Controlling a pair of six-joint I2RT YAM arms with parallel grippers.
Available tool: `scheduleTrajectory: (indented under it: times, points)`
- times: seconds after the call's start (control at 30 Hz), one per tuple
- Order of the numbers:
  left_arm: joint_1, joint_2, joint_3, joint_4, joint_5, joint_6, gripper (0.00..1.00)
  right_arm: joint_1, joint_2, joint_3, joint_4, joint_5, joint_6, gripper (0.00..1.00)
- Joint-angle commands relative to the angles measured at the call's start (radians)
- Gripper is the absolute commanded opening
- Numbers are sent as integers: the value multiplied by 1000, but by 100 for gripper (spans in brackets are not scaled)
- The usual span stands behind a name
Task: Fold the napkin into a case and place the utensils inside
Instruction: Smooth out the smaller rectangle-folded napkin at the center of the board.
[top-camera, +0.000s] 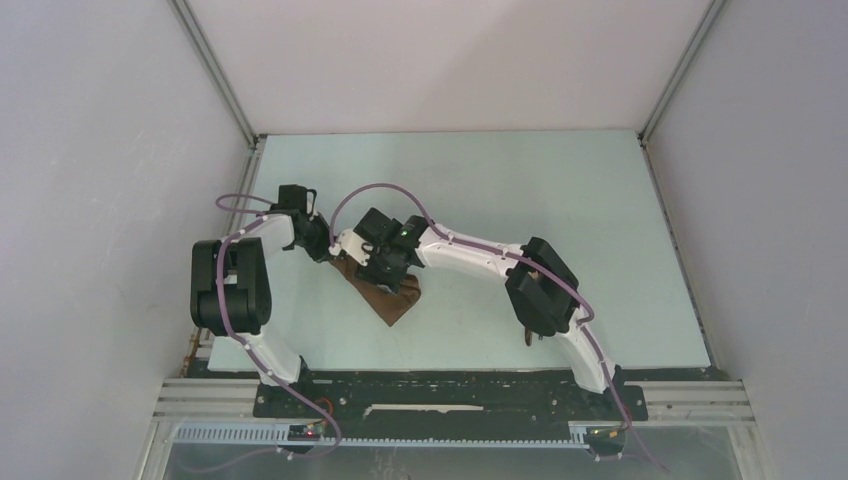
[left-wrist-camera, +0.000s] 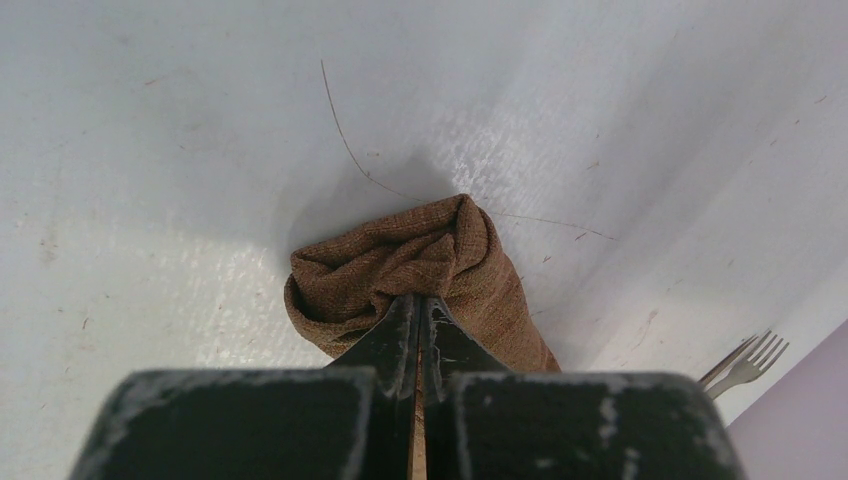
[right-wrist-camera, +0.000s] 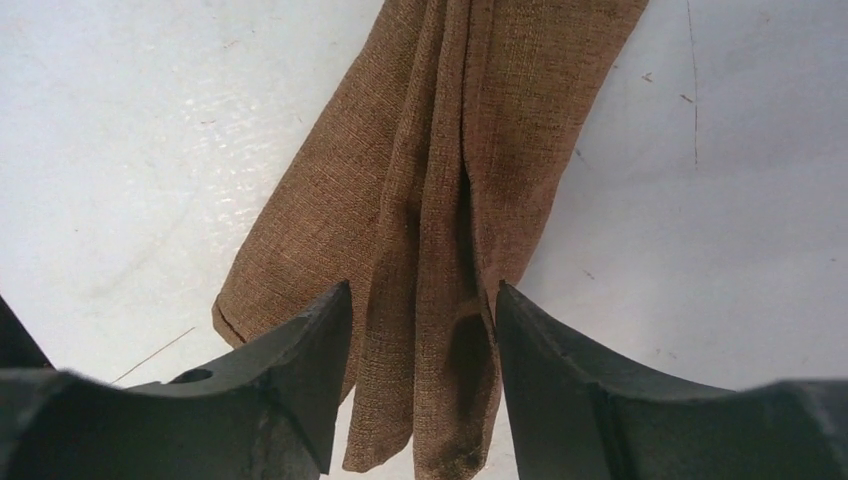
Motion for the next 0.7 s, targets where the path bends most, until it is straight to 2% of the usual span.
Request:
scheduleTrajectory:
  times: [0.0, 0.17, 0.3, 0.33, 0.5, 0.57, 0.67]
  points:
    - [-7, 11, 11, -49, -17, 18, 0, 17, 7, 42, 7, 49, -7, 59]
    - [-7, 5, 15, -52, -15, 18, 0, 27, 9, 41, 29, 84, 2, 37]
    - [-7, -20, 25, -61, 2, 23, 0, 28, 0, 30, 44, 89, 23, 6]
    - [-7, -37, 27, -64, 4, 21, 3, 28, -2, 28, 45, 90, 29, 0]
    - [12, -220, -18, -92, 15, 5, 40, 24, -12, 18, 51, 77, 70, 0]
    - [20, -354, -82, -106, -21, -5, 48, 17, -28, 3, 64, 64, 96, 0]
    - [20, -507, -239, -112, -42, -61, 50, 1, -52, -20, 83, 27, 148, 0]
